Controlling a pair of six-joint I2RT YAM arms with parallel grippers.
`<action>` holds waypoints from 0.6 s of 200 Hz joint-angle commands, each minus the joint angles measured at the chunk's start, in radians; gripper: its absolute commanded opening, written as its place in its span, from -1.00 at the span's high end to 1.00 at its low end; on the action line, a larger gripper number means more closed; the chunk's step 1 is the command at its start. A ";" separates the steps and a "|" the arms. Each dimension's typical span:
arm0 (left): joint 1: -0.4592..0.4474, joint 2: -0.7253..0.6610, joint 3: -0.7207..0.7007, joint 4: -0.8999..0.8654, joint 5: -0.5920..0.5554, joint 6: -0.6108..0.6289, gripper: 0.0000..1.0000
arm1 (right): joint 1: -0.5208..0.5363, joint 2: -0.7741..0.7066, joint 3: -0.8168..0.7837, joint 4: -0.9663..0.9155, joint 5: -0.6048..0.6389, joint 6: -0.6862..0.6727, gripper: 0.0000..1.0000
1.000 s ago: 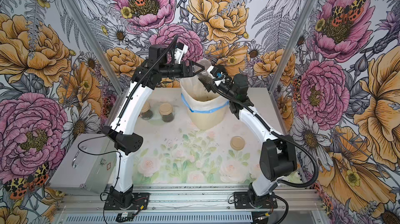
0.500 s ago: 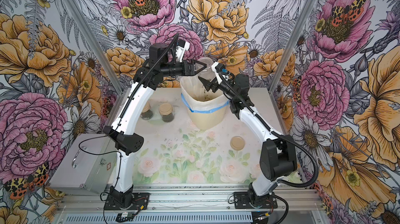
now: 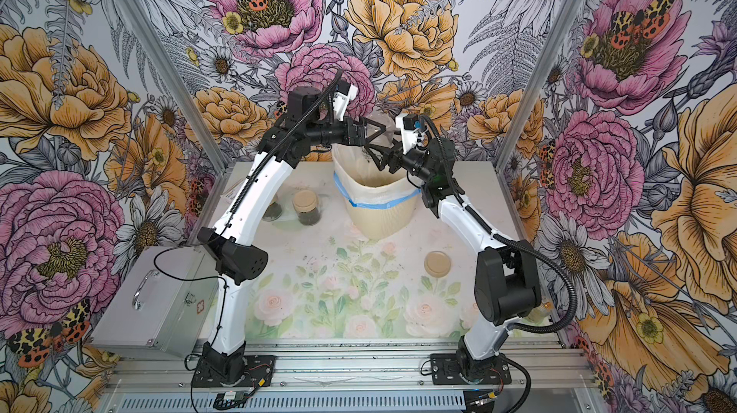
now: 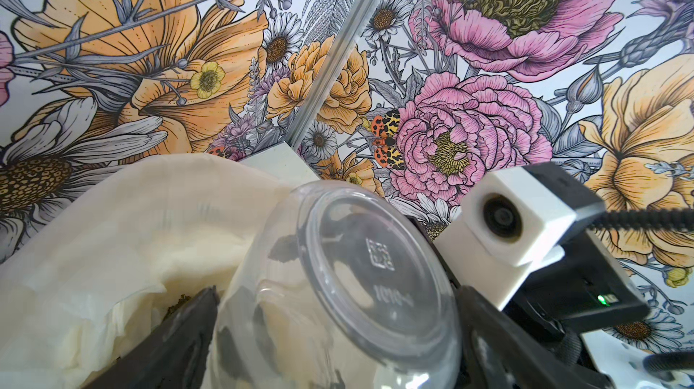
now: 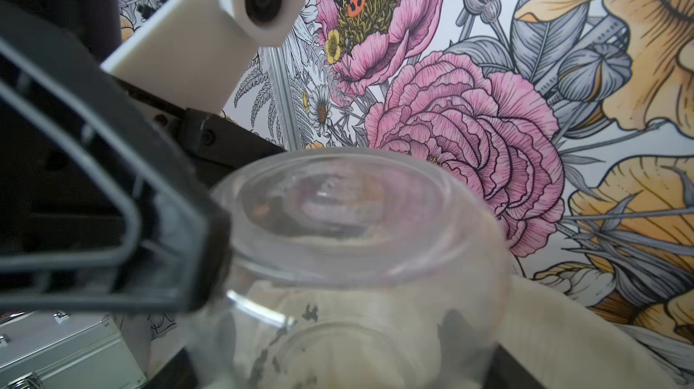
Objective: Empty moldy tea leaves from jars
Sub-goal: Pour the moldy tea leaves from the jar into the trash bin.
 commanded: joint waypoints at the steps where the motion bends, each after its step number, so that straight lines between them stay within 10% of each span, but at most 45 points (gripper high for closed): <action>1: -0.012 0.032 -0.037 -0.051 0.003 0.019 -0.98 | 0.003 -0.030 0.044 0.131 -0.006 0.102 -0.28; 87: -0.008 0.060 -0.052 -0.051 0.005 0.002 -0.97 | -0.024 0.039 0.060 0.235 -0.027 0.501 -0.23; 120: -0.005 0.052 -0.065 -0.051 0.002 0.003 -0.98 | -0.001 0.015 0.111 0.000 -0.033 0.328 -0.24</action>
